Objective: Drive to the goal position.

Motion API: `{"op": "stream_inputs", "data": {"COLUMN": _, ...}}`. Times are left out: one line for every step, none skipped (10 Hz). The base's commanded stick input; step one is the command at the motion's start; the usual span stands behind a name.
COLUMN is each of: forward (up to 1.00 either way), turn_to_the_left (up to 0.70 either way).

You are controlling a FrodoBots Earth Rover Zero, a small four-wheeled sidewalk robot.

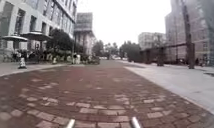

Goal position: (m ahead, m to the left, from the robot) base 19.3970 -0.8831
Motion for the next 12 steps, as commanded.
{"op": "stream_inputs", "data": {"forward": 0.7, "turn_to_the_left": -0.14}}
{"op": "stream_inputs", "data": {"forward": 0.7, "turn_to_the_left": -0.14}}
{"op": "stream_inputs", "data": {"forward": 0.7, "turn_to_the_left": -0.08}}
{"op": "stream_inputs", "data": {"forward": 0.7, "turn_to_the_left": -0.01}}
{"op": "stream_inputs", "data": {"forward": 0.7, "turn_to_the_left": -0.01}}
{"op": "stream_inputs", "data": {"forward": 0.7, "turn_to_the_left": 0.0}}
{"op": "stream_inputs", "data": {"forward": 0.7, "turn_to_the_left": 0.0}}
{"op": "stream_inputs", "data": {"forward": 0.7, "turn_to_the_left": 0.0}}
{"op": "stream_inputs", "data": {"forward": 0.7, "turn_to_the_left": 0.0}}
{"op": "stream_inputs", "data": {"forward": 0.7, "turn_to_the_left": -0.01}}
{"op": "stream_inputs", "data": {"forward": 0.7, "turn_to_the_left": -0.01}}
{"op": "stream_inputs", "data": {"forward": 0.7, "turn_to_the_left": -0.03}}
